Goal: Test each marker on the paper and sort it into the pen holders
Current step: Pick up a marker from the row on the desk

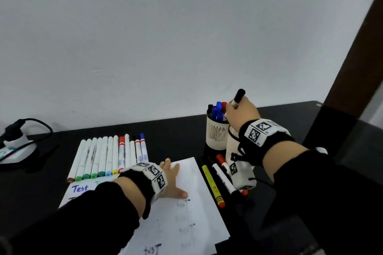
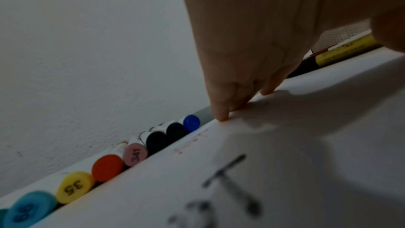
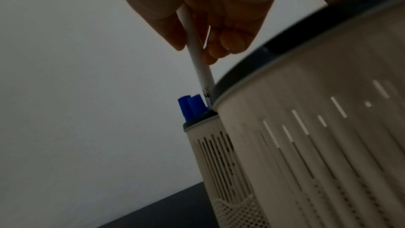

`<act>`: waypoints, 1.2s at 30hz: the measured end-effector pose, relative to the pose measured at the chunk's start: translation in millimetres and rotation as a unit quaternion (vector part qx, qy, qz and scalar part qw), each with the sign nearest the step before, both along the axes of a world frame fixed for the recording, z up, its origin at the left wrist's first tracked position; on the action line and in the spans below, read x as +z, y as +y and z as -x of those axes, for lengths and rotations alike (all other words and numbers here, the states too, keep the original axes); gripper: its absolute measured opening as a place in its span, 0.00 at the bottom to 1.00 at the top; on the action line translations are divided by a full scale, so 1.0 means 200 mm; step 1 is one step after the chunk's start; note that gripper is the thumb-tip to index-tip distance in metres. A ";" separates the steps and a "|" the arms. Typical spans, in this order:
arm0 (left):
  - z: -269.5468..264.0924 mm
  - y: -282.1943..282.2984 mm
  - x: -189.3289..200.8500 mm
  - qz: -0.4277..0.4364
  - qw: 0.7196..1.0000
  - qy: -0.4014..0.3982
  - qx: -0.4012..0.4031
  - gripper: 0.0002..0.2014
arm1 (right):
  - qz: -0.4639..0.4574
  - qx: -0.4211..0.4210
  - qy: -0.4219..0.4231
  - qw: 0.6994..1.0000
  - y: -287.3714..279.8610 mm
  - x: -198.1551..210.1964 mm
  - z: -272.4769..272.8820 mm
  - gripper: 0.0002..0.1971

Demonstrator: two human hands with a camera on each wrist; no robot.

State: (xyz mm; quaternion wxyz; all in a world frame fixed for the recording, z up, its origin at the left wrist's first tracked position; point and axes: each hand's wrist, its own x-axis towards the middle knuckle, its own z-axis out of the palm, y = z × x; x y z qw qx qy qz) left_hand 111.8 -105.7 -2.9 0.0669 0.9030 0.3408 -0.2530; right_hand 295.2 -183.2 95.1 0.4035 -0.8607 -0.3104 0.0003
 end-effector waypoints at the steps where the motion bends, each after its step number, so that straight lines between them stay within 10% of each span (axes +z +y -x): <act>1: 0.00 0.00 0.00 0.001 1.000 -0.001 0.001 0.48 | 0.004 0.001 -0.001 1.000 0.01 0.00 -0.01 0.09; 15: 0.01 0.00 0.00 0.007 1.000 -0.002 -0.004 0.47 | 0.180 0.029 0.028 0.983 0.15 -0.01 -0.07 0.13; 23: 0.02 0.00 0.00 0.005 1.000 -0.007 -0.009 0.47 | -0.002 0.002 -0.004 1.000 0.11 -0.05 -0.04 0.19; 36: 0.02 0.02 0.00 0.005 1.000 0.001 -0.014 0.48 | 0.222 0.018 -0.097 0.970 0.17 -0.06 -0.03 0.13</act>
